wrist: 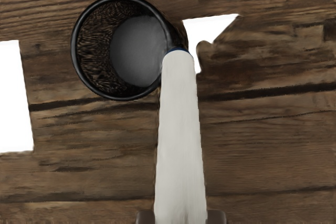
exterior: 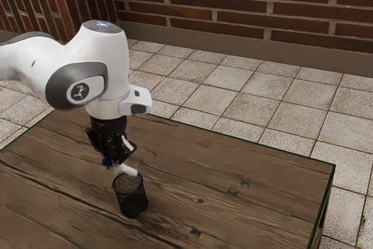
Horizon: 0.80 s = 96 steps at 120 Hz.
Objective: Put the marker into the pen holder.
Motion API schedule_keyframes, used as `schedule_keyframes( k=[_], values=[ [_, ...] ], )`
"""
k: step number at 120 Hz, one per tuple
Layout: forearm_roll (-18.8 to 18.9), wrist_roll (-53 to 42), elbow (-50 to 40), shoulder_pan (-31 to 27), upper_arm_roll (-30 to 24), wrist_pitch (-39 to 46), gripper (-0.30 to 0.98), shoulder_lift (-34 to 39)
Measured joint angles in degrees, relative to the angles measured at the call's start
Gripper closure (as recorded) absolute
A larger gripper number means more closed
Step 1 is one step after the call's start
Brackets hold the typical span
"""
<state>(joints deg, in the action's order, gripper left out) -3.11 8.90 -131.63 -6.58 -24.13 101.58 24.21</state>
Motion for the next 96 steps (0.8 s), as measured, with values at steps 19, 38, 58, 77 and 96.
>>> schedule_keyframes(
  k=[19,38,58,77,96],
  values=[
    [1.38,1.31,4.18,-1.28,0.33,-2.14,0.76,-7.44],
    [3.03,2.24,6.44,-3.53,0.65,-2.69,0.75,-13.79],
    [4.15,2.85,9.73,-4.48,4.49,-2.22,0.73,-24.05],
    [3.77,2.62,10.42,-6.33,7.20,0.36,0.57,-31.03],
    [2.93,1.99,13.98,-4.39,7.29,0.82,0.28,-30.87]
  ],
)
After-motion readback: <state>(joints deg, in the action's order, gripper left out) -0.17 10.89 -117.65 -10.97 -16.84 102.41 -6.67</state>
